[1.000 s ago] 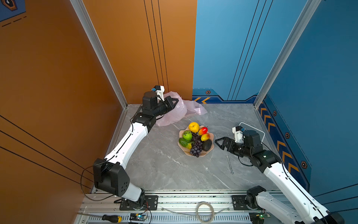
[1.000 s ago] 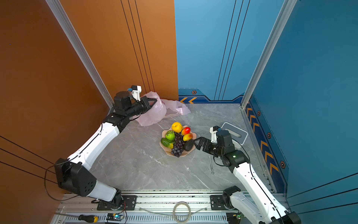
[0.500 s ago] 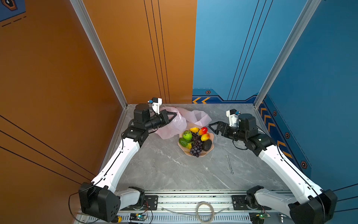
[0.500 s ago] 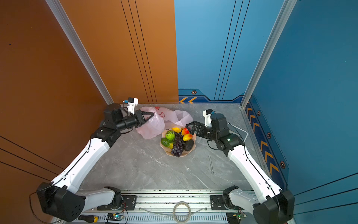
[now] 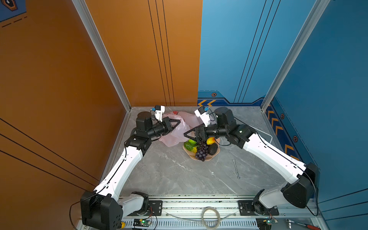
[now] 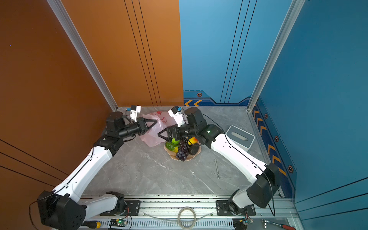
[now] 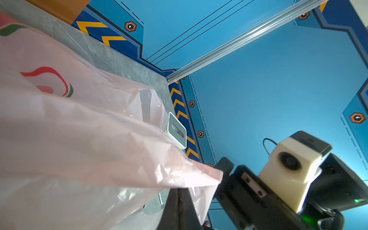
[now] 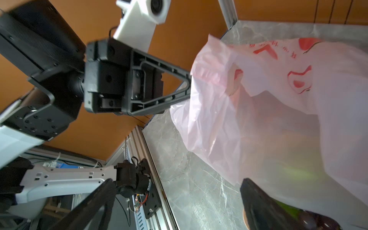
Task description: Place the fruits into the plastic bag
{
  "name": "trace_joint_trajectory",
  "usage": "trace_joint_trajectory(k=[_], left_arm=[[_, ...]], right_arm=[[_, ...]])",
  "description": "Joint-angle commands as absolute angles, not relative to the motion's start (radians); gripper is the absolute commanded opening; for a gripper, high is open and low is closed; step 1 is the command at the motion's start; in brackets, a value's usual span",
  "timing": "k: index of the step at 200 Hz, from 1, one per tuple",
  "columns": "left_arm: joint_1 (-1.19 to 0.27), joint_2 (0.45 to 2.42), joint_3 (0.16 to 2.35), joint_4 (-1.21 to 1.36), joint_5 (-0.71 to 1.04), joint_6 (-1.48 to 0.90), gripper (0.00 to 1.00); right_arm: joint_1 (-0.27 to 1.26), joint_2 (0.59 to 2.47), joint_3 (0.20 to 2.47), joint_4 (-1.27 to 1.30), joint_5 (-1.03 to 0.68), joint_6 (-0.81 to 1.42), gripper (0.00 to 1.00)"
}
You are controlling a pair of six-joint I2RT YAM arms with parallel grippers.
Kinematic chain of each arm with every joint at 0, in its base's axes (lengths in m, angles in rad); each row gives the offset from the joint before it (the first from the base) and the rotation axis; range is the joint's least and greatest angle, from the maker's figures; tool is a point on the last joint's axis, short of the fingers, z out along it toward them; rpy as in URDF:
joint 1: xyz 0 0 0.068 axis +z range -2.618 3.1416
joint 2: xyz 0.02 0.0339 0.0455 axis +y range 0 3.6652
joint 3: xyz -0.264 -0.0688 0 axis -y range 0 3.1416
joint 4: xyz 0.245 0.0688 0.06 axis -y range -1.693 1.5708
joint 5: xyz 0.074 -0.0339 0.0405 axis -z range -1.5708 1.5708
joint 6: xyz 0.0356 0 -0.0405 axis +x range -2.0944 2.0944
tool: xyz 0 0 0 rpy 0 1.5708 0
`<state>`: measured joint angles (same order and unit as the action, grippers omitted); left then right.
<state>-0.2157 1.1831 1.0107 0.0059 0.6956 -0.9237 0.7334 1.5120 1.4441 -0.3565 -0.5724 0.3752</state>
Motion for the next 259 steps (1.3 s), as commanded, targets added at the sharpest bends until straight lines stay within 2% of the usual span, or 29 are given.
trace_joint_trajectory(k=[1,35,59,76,99,127,141,169,180,189,197,221,242,259], left_arm=[[-0.207,1.162,0.982,0.087,0.735,-0.984,0.0],[-0.202,1.141,0.958,0.093,0.741,-1.001,0.0],[-0.198,1.118,0.938,0.101,0.744,-1.014,0.0],[-0.19,1.112,0.937,0.085,0.749,-1.012,0.0],[-0.189,1.106,0.944,0.085,0.762,-1.026,0.0],[-0.191,1.101,0.952,0.092,0.767,-1.043,0.0],[-0.189,1.099,0.95,0.1,0.77,-1.053,0.0],[-0.189,1.083,0.921,0.139,0.772,-1.09,0.0],[-0.186,1.077,0.909,0.154,0.775,-1.106,0.0],[-0.181,1.071,0.899,0.167,0.781,-1.118,0.11],[-0.178,1.067,0.892,0.186,0.789,-1.133,0.27],[-0.166,1.06,0.868,0.253,0.816,-1.192,0.57],[-0.16,1.07,0.868,0.266,0.842,-1.204,0.73],[-0.156,1.085,0.87,0.264,0.851,-1.201,0.77]], right_arm=[[0.75,1.551,1.497,-0.361,-0.569,0.304,0.93],[0.758,1.599,1.519,-0.332,-0.507,0.292,0.85],[0.761,1.626,1.53,-0.322,-0.451,0.28,0.74],[0.771,1.626,1.532,-0.321,-0.384,0.273,0.74],[0.793,1.611,1.53,-0.317,-0.305,0.243,0.82],[0.803,1.638,1.558,-0.309,-0.326,0.256,0.78],[0.811,1.648,1.554,-0.284,-0.33,0.259,0.68],[0.824,1.655,1.539,-0.234,-0.349,0.265,0.25],[0.825,1.657,1.536,-0.225,-0.341,0.267,0.19],[0.828,1.656,1.536,-0.223,-0.339,0.267,0.16],[0.829,1.655,1.537,-0.222,-0.336,0.267,0.13],[0.831,1.651,1.536,-0.222,-0.337,0.263,0.06],[0.833,1.648,1.536,-0.223,-0.359,0.259,0.05],[0.835,1.652,1.543,-0.233,-0.393,0.252,0.04]])
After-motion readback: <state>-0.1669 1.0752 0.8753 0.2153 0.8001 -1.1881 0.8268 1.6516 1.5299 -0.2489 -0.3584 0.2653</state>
